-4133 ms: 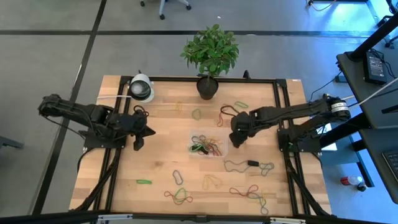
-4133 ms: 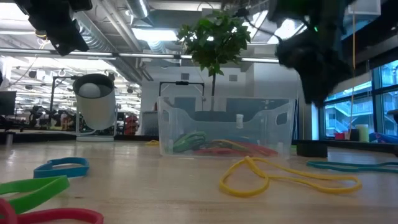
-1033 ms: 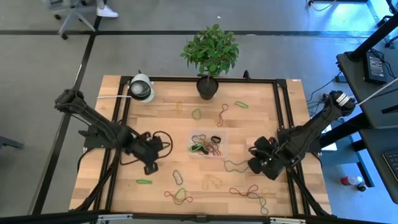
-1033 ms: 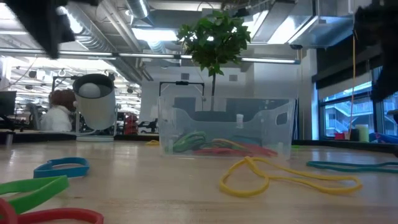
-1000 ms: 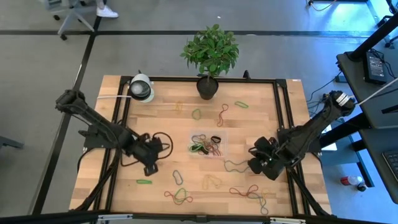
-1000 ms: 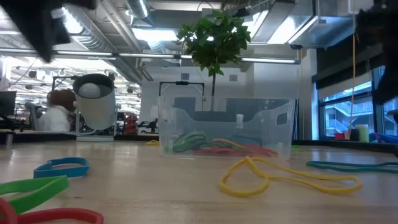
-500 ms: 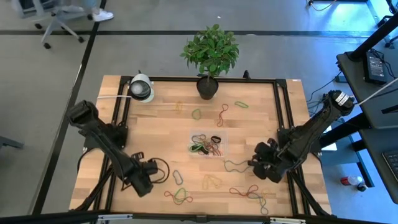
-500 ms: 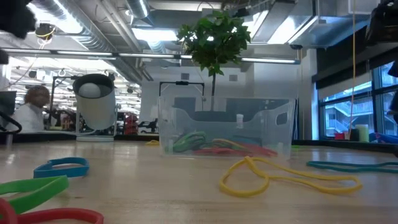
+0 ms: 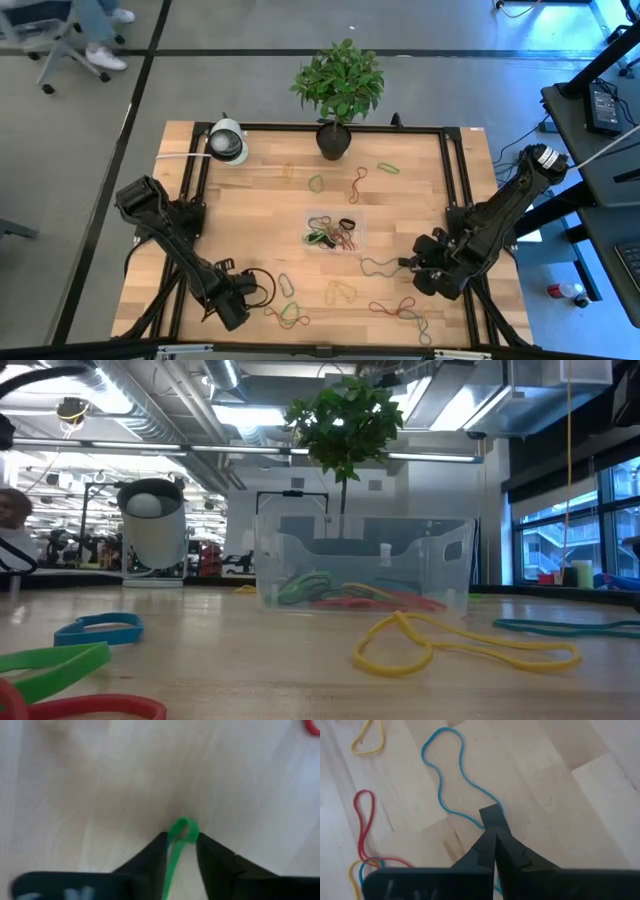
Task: Pick and place rubber bands into bin
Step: Put the green rubber band into the bin
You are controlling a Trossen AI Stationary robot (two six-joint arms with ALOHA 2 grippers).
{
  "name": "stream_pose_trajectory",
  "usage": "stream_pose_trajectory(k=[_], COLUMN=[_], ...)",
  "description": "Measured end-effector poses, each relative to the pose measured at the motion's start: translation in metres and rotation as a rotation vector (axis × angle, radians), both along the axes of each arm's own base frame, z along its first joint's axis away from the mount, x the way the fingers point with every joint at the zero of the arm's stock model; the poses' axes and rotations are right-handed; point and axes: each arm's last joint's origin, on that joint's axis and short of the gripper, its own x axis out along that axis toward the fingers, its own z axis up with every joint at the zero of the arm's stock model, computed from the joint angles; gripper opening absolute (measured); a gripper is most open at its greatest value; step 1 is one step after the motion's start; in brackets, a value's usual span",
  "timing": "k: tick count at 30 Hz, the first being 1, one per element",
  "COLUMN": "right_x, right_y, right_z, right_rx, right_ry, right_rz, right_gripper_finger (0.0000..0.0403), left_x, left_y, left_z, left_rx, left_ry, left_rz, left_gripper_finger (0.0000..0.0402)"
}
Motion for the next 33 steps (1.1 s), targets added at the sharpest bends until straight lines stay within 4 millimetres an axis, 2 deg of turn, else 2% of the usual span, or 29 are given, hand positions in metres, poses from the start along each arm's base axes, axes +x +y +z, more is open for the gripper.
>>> stream_pose_trajectory(k=[4, 7, 14, 18, 24, 29, 31, 33], right_x=[0.001, 0.001, 0.002, 0.003, 0.003, 0.004, 0.005, 0.005], right_y=[0.001, 0.001, 0.002, 0.003, 0.004, 0.005, 0.005, 0.006], right_z=[0.000, 0.000, 0.001, 0.001, 0.001, 0.002, 0.002, 0.002], right_rx=[0.007, 0.011, 0.028, 0.036, 0.040, 0.051, 0.058, 0.065], right_ry=[-0.006, -0.010, -0.021, -0.026, -0.033, -0.045, -0.050, -0.056], right_rz=[0.000, -0.001, 0.000, 0.000, -0.001, -0.002, -0.002, -0.002], right_gripper_finger=[0.0014, 0.0015, 0.0015, 0.0015, 0.0016, 0.0016, 0.0016, 0.0016], left_x=[0.003, 0.008, 0.039, 0.070, 0.123, 0.162, 0.174, 0.184], left_y=[0.003, 0.002, 0.016, 0.043, 0.097, 0.141, 0.155, 0.168], left_z=[0.005, 0.018, 0.071, 0.107, 0.155, 0.173, 0.170, 0.158], left_rx=[-0.008, 0.016, 0.052, 0.102, 0.211, 0.283, 0.281, 0.257], left_ry=[0.003, -0.029, -0.223, -0.360, -0.494, -0.576, -0.587, -0.555], left_rz=[0.051, 0.047, -0.002, -0.047, -0.178, -0.266, -0.300, -0.331], left_gripper_finger=[0.0017, 0.0005, 0.0003, 0.0003, 0.0002, 0.0002, 0.0002, 0.0002])
